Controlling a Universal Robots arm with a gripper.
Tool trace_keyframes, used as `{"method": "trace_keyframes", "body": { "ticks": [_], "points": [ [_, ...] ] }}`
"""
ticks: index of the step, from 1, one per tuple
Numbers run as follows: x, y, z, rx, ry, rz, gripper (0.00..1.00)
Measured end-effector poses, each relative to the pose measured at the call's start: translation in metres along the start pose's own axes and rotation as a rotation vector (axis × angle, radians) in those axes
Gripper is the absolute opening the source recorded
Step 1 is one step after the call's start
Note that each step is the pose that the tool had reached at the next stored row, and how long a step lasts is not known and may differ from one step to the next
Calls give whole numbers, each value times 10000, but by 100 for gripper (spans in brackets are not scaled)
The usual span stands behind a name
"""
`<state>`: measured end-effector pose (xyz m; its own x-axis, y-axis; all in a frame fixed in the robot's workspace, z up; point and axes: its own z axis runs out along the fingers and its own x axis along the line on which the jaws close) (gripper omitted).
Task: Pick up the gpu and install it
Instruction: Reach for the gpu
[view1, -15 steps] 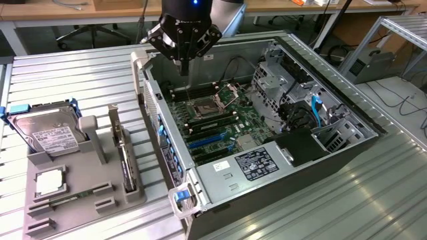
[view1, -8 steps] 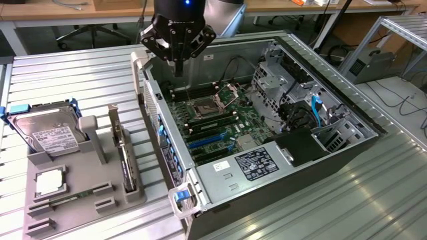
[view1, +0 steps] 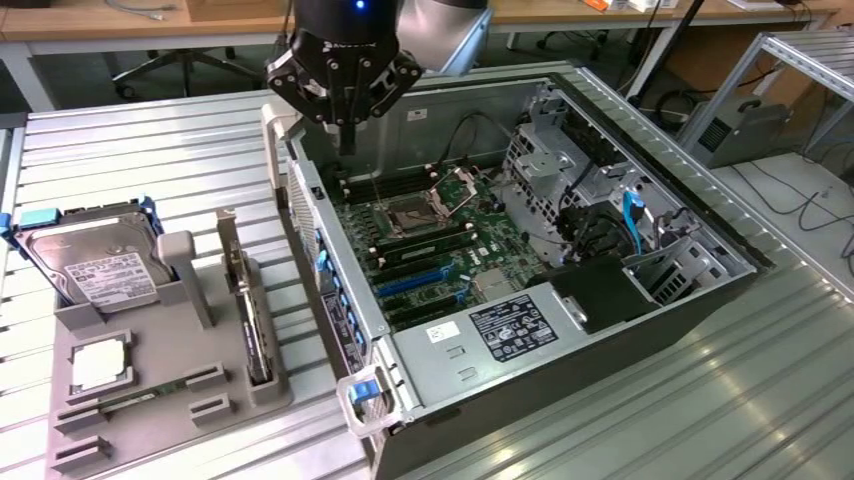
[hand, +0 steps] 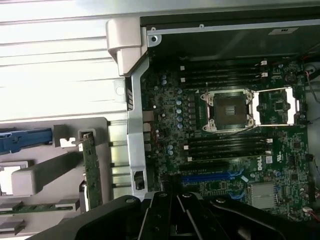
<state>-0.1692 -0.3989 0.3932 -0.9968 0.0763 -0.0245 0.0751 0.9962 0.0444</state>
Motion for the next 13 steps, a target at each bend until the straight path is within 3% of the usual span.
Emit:
{"method": "trace_keyframes", "body": {
  "ticks": [13],
  "points": [
    [289, -22, -7, 0, 0, -1, 11]
  ]
}}
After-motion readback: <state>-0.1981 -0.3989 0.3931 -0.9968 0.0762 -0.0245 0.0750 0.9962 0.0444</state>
